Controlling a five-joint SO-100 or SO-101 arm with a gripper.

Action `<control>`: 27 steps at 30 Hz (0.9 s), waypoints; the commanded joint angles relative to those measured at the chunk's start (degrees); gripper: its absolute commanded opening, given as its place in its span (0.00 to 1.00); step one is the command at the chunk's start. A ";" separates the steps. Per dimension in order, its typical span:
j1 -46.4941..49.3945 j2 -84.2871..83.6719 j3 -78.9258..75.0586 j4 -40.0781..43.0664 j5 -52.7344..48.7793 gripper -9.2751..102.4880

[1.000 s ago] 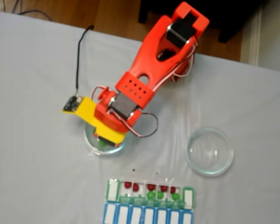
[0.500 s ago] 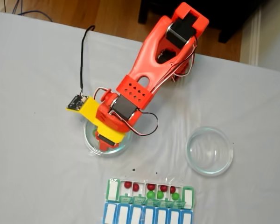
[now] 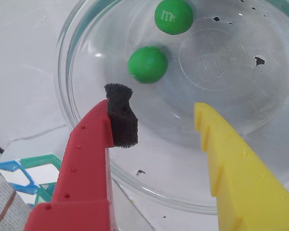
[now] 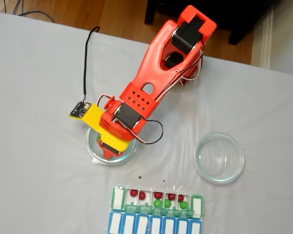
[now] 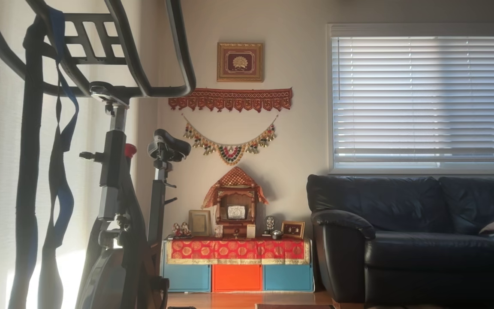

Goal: Sort medicines into box.

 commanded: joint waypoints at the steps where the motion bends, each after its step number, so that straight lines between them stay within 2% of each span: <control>1: -0.88 1.67 -2.29 -2.72 0.26 0.29; 15: 2.64 13.36 6.86 -4.75 -2.55 0.21; 27: 3.43 15.73 10.11 -6.68 -2.99 0.22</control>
